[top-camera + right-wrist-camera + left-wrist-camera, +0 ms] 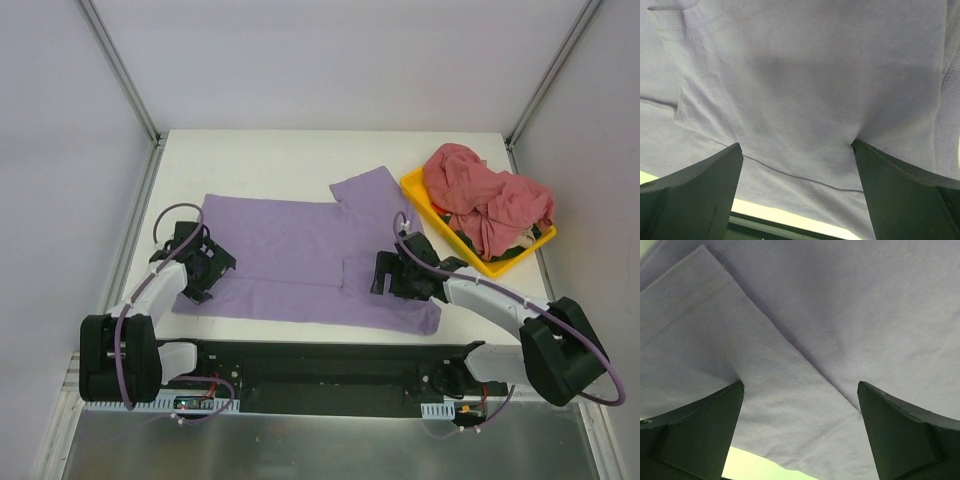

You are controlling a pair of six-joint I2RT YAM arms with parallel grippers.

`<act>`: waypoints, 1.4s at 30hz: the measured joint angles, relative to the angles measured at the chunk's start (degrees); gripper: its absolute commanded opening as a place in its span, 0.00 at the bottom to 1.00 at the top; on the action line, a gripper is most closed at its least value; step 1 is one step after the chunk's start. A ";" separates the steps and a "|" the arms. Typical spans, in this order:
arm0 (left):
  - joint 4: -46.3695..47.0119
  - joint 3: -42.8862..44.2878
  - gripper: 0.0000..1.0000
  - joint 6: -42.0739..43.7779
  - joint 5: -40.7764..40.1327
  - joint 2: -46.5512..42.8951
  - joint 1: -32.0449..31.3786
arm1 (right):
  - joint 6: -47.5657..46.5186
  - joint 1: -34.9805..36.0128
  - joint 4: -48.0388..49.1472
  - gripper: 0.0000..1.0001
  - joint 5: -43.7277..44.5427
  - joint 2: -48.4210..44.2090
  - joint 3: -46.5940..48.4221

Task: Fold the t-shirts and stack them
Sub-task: Fold the flattened tshirt in 1/3 of the way, then grap the side of the flattened tshirt furthest away from the robot with both arms

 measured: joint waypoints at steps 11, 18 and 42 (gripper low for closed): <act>-3.61 -5.33 0.99 -2.82 -1.95 -9.44 0.00 | 0.17 0.61 -3.52 0.96 -0.98 -3.50 -1.66; -6.01 -6.58 0.99 -3.98 -2.38 -12.59 0.00 | 0.31 0.70 -4.42 0.96 -1.18 -5.22 -2.67; -18.60 5.88 0.99 -4.68 -5.07 -16.28 0.00 | -3.34 0.31 -14.49 0.96 0.72 -6.08 11.37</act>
